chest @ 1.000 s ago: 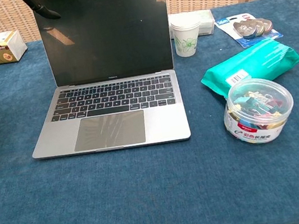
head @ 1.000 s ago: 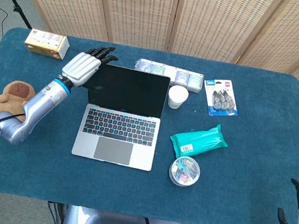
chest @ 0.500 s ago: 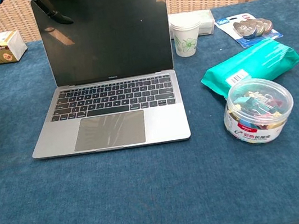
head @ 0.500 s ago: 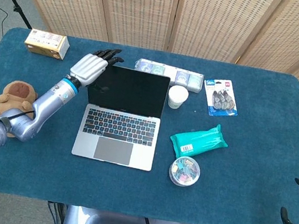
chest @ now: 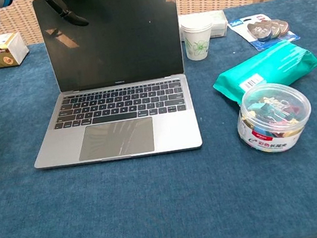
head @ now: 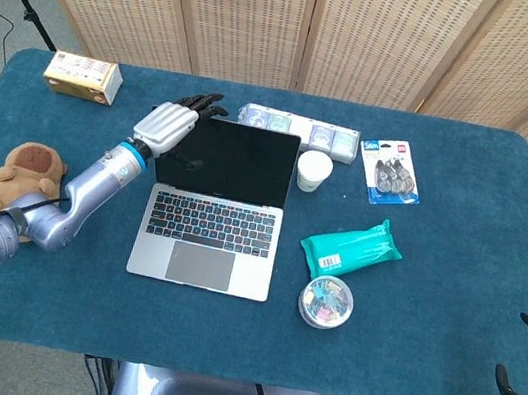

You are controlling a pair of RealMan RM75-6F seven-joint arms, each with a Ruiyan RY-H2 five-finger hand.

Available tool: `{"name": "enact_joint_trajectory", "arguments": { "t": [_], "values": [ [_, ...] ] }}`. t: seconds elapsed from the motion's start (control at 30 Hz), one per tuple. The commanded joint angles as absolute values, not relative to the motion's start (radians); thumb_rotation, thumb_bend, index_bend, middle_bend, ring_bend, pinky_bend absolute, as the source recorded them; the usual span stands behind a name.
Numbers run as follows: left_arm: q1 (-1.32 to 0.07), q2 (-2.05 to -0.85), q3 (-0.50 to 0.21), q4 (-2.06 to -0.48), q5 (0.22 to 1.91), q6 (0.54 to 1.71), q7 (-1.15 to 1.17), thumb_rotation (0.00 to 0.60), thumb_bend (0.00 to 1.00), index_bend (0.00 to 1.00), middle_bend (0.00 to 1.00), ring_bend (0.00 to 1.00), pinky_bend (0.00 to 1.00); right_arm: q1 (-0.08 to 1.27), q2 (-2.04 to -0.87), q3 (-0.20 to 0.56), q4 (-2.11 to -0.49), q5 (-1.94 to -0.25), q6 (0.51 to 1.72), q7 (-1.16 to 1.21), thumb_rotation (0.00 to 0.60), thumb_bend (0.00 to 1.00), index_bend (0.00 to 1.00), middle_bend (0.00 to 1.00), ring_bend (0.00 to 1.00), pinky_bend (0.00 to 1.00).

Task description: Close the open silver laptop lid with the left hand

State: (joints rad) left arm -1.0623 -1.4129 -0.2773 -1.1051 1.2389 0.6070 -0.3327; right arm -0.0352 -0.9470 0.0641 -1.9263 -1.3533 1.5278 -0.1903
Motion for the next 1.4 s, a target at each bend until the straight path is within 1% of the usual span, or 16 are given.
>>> {"name": "enact_joint_trajectory", "arguments": {
  "t": [0.03,0.47,0.93,1.2,1.4],
  "values": [
    [-1.057,-1.383,-0.283,-1.159,1.213,0.596,-0.319,0.6,0.19,0.17,0.01,0.05,0.13,-0.036,-0.946,0.064,-1.928,-1.356,1.53,-0.188,0.6,0.38,0.14,0.0,0.0,0.0],
    [-1.066,-1.299,-0.279,-1.299,1.068,0.527,-0.217,0.6,0.19,0.21,0.01,0.08,0.13,-0.041,-0.942,0.061,-1.93,-1.367,1.537,-0.18,0.6,0.37,0.14,0.0,0.0,0.0],
    [-1.071,-1.227,-0.266,-1.438,0.96,0.559,-0.112,0.6,0.19,0.21,0.02,0.08,0.13,-0.038,-0.944,0.06,-1.93,-1.372,1.533,-0.182,0.6,0.37,0.14,0.0,0.0,0.0],
    [-1.076,-1.173,-0.261,-1.567,0.88,0.598,-0.055,0.6,0.19,0.21,0.02,0.09,0.13,-0.037,-0.946,0.058,-1.929,-1.375,1.53,-0.182,0.6,0.37,0.14,0.0,0.0,0.0],
    [-1.083,-1.156,-0.253,-1.612,0.848,0.612,-0.025,0.6,0.19,0.21,0.02,0.09,0.13,-0.038,-0.945,0.057,-1.93,-1.378,1.532,-0.184,0.6,0.37,0.14,0.0,0.0,0.0]
  ]
}}
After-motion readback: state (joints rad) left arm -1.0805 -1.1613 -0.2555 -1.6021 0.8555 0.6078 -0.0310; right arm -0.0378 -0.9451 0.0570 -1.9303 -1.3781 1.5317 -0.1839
